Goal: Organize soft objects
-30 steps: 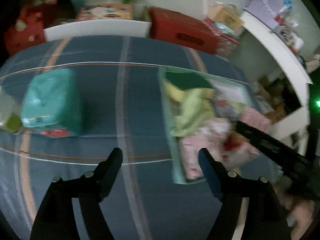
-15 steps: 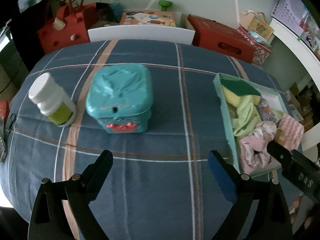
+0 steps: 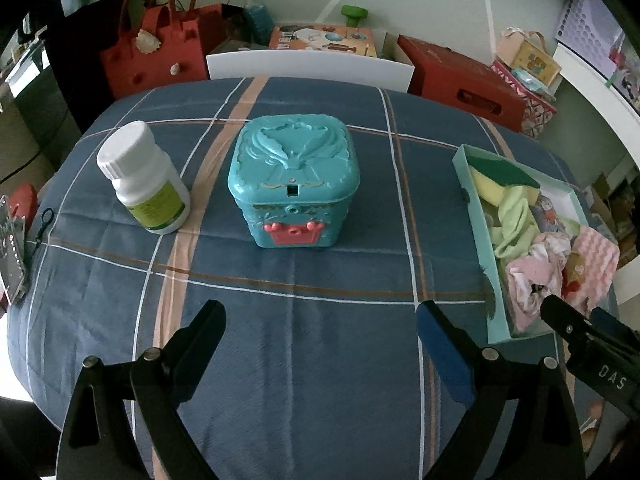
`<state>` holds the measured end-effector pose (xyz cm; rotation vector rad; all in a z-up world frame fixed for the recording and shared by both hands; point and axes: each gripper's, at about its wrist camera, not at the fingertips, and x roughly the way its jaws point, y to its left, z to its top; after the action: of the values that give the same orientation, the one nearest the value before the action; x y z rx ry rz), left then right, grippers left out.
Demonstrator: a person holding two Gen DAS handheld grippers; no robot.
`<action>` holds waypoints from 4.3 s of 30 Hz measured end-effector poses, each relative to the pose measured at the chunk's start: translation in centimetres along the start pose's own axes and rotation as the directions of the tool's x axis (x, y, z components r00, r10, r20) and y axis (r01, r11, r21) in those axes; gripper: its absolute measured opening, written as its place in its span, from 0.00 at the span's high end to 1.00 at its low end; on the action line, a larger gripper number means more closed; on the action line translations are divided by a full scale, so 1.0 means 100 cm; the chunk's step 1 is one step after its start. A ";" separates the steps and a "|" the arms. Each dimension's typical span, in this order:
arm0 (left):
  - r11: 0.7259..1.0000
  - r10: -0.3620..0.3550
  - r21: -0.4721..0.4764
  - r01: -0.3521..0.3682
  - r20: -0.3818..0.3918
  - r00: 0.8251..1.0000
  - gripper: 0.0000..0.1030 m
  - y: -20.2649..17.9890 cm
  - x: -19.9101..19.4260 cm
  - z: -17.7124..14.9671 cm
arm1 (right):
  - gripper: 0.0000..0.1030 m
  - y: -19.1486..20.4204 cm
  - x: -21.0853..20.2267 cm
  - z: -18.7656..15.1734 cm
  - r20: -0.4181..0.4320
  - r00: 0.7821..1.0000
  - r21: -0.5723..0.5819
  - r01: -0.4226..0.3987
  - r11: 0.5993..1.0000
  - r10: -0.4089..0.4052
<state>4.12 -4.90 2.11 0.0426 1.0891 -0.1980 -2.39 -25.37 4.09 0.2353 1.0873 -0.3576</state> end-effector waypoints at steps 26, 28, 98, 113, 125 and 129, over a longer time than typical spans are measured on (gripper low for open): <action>0.999 0.051 0.009 -0.051 -0.063 0.997 0.07 -0.004 0.014 0.001 | 0.00 0.005 0.004 -0.003 -0.009 1.000 -0.036 0.011 0.999 -0.012; 0.998 0.054 0.013 -0.053 -0.067 0.996 0.07 -0.004 0.015 0.002 | 0.00 0.005 0.004 -0.003 -0.010 1.000 -0.036 0.015 0.999 -0.015; 0.995 0.101 0.017 -0.100 -0.066 0.993 0.07 -0.002 0.012 0.002 | 0.00 0.005 0.009 -0.004 -0.021 0.999 -0.046 0.030 0.999 -0.031; 0.995 0.103 0.020 -0.101 -0.070 0.992 0.07 -0.002 0.013 0.002 | 0.00 0.004 0.009 -0.004 -0.022 0.999 -0.047 0.030 0.998 -0.031; 0.995 0.104 0.018 -0.103 -0.074 0.992 0.07 -0.001 0.014 0.001 | 0.00 0.005 0.009 -0.004 -0.022 0.999 -0.046 0.031 0.998 -0.032; 0.994 0.105 0.014 -0.104 -0.079 0.991 0.07 0.000 0.015 0.001 | 0.00 0.005 0.009 -0.004 -0.023 0.999 -0.046 0.031 0.998 -0.032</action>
<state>4.88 -5.09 0.78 0.1173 1.1624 -0.1084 -2.16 -24.93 3.12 0.1825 1.1218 -0.3584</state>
